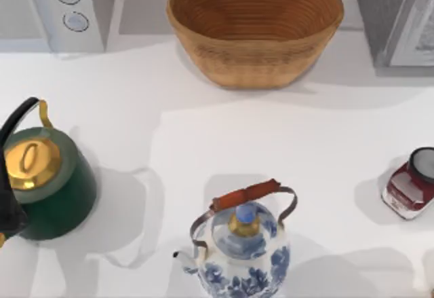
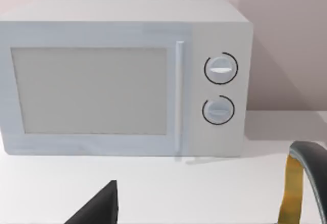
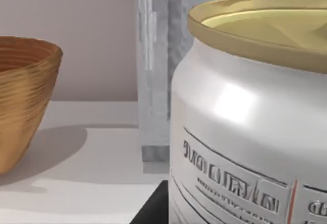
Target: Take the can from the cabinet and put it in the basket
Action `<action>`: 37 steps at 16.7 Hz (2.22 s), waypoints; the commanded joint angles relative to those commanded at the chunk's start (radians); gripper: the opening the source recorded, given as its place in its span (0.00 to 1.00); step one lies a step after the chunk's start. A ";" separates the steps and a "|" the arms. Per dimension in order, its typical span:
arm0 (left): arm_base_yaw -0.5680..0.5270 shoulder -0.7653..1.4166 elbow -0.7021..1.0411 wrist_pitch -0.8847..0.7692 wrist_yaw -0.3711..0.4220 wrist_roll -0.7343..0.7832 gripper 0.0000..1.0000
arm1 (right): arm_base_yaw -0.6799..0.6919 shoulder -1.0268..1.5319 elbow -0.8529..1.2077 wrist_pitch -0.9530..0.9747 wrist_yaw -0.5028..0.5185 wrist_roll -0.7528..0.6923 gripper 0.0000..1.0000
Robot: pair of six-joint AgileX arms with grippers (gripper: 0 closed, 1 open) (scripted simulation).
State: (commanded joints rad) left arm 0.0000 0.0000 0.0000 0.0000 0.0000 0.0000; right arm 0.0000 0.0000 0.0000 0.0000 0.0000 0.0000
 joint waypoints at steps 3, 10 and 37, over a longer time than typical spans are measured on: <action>0.000 0.000 0.000 0.000 0.000 0.000 1.00 | 0.000 0.000 0.000 0.000 0.000 0.000 0.00; 0.000 0.000 0.000 0.000 0.000 0.000 1.00 | 0.057 0.164 0.132 0.053 0.068 0.003 0.00; 0.000 0.000 0.000 0.000 0.000 0.000 1.00 | 0.624 2.105 1.480 0.616 0.646 0.017 0.00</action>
State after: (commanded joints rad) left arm 0.0000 0.0000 0.0000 0.0000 0.0000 0.0000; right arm 0.6240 2.1048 1.4796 0.6161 0.6457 0.0170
